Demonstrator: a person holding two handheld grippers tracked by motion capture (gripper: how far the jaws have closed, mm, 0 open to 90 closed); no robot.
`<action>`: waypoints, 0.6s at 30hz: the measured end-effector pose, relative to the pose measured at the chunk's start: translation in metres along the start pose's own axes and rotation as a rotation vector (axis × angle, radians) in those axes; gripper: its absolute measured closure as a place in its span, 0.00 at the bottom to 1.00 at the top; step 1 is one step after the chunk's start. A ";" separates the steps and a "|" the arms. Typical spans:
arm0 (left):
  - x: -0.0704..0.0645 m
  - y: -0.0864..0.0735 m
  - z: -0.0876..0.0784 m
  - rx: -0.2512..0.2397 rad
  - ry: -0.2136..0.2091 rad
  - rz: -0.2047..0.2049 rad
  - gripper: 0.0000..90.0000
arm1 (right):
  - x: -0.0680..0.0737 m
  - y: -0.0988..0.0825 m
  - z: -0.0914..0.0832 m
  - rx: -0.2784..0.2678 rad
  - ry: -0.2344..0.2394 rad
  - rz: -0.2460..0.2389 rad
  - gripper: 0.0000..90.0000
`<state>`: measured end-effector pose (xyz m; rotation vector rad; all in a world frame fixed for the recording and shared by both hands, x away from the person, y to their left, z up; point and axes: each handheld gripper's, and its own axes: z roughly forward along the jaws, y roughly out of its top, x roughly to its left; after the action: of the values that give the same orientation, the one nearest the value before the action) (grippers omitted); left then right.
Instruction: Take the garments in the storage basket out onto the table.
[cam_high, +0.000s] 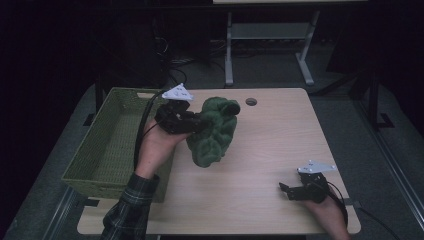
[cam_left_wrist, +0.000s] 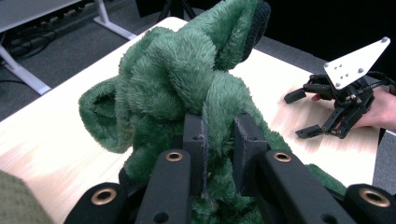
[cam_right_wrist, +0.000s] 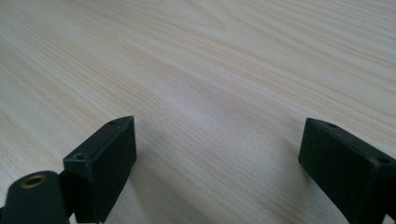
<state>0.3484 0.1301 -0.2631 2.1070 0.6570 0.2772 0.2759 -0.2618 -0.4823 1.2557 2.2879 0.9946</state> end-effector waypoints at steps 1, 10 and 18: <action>-0.002 -0.001 0.004 0.000 -0.002 -0.002 0.86 | 0.000 0.000 0.000 0.000 0.000 0.000 0.12; -0.018 -0.010 0.042 0.019 -0.030 -0.008 0.86 | 0.000 0.000 0.000 0.000 0.000 0.000 0.12; -0.024 -0.025 0.075 0.039 -0.061 -0.025 0.86 | 0.000 0.000 0.000 0.001 0.000 0.000 0.12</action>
<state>0.3515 0.0766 -0.3257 2.1338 0.6575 0.1868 0.2759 -0.2618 -0.4822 1.2564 2.2885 0.9934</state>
